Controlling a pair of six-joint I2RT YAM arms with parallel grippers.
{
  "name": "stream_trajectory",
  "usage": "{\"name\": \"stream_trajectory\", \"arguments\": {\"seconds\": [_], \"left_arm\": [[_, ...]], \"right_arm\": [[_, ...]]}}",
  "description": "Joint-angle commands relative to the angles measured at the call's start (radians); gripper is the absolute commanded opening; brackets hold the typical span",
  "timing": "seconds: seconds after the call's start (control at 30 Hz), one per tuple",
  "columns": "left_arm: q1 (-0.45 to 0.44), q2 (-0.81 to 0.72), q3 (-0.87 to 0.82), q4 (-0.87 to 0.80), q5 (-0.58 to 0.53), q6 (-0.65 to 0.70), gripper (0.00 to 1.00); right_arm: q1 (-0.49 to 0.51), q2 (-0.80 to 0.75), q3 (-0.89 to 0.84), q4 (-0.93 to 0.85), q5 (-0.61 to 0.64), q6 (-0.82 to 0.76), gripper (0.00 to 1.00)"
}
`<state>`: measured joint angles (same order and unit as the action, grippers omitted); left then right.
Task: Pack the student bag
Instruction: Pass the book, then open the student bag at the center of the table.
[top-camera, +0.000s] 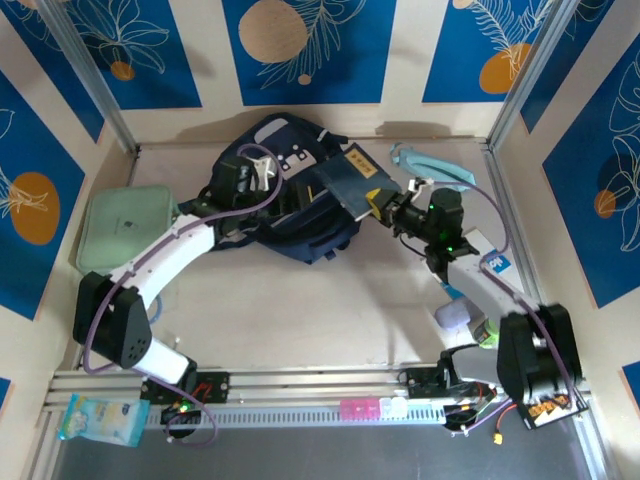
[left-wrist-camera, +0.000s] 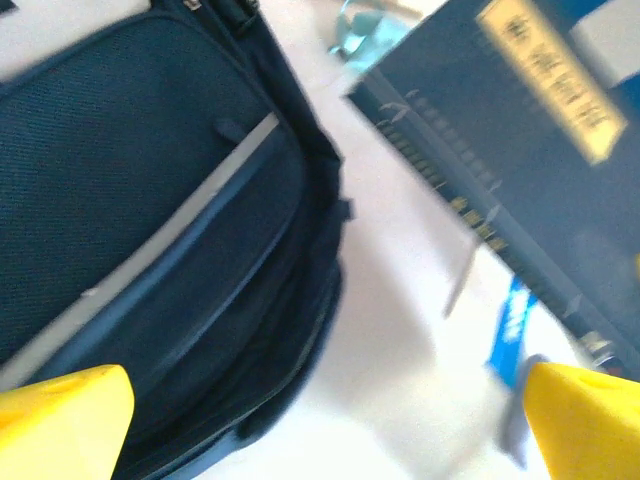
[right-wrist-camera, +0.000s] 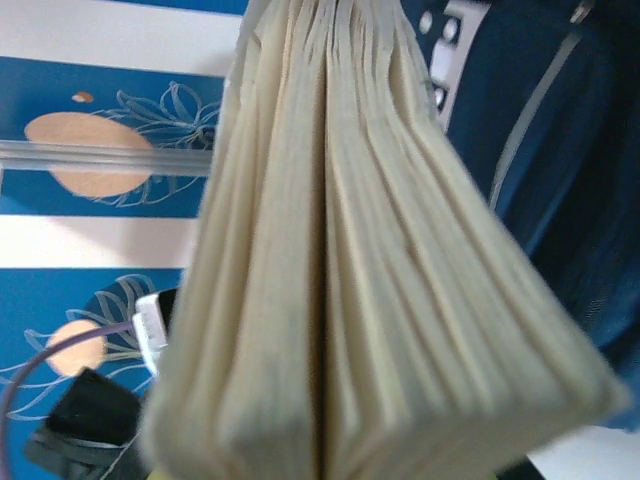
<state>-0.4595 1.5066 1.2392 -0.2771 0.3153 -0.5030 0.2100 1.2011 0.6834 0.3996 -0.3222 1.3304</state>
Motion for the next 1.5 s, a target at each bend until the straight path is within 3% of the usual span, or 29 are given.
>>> {"name": "stream_trajectory", "arguments": {"seconds": [0.0, 0.27, 0.63, 0.9, 1.03, 1.3, 1.47], "left_arm": [[-0.017, 0.066, 0.118, -0.333, -0.116, 0.338, 1.00], [-0.114, 0.291, 0.341, -0.412, -0.335, 0.551, 1.00], [-0.195, 0.594, 0.607, -0.563, -0.479, 0.630, 0.75], [-0.214, 0.704, 0.697, -0.556, -0.638, 0.629, 0.54], [-0.220, 0.719, 0.724, -0.559, -0.675, 0.623, 0.39], [-0.220, 0.612, 0.710, -0.546, -0.618, 0.563, 0.03], [-0.217, 0.469, 0.655, -0.457, -0.663, 0.509, 0.00]], "right_arm": [[-0.031, -0.097, 0.047, -0.312, 0.082, -0.227, 0.00], [-0.114, -0.231, -0.012, -0.452, 0.132, -0.257, 0.00], [-0.146, -0.265, -0.056, -0.492, 0.129, -0.229, 0.00], [-0.146, -0.265, -0.062, -0.484, 0.117, -0.214, 0.00], [-0.146, -0.267, -0.064, -0.483, 0.115, -0.211, 0.00], [-0.149, -0.284, -0.073, -0.496, 0.133, -0.222, 0.00], [-0.151, -0.352, -0.103, -0.496, 0.180, -0.236, 0.00]]}}
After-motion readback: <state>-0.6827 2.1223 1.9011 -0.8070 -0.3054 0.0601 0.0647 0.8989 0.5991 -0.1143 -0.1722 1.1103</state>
